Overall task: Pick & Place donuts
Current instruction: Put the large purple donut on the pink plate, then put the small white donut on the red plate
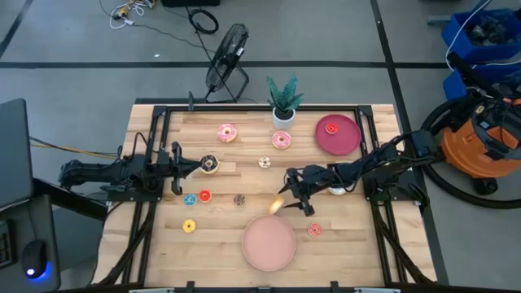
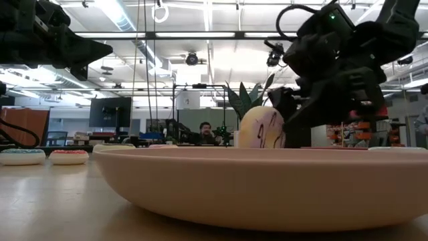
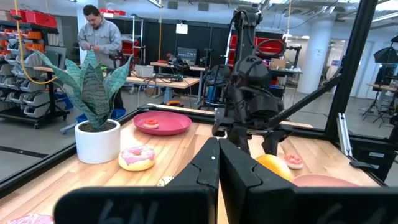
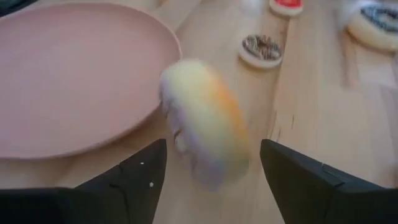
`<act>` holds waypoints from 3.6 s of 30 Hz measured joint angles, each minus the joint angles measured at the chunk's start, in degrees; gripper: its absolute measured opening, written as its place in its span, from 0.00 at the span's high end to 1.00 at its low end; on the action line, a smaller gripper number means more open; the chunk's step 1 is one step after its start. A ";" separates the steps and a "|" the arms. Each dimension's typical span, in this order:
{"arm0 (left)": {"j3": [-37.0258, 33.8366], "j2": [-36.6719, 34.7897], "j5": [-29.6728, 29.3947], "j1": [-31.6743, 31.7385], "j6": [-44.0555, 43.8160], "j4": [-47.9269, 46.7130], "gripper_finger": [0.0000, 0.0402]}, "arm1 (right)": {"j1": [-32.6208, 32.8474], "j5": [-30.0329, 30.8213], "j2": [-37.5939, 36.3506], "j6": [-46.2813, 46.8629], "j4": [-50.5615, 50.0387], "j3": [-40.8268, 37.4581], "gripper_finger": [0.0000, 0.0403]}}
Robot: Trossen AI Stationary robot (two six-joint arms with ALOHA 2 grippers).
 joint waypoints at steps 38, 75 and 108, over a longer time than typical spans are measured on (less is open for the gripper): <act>0.01 0.00 0.00 -0.77 -2.99 1.28 0.97 | 4.47 -18.21 9.96 32.32 -27.55 29.08 0.92; 0.01 15.44 -6.80 -15.00 -8.48 12.89 0.97 | 5.06 -9.55 24.61 24.19 -36.52 45.40 0.52; 0.01 32.20 -17.44 -14.82 -8.50 20.75 0.97 | 9.00 33.67 -12.66 29.14 -12.58 -6.48 0.51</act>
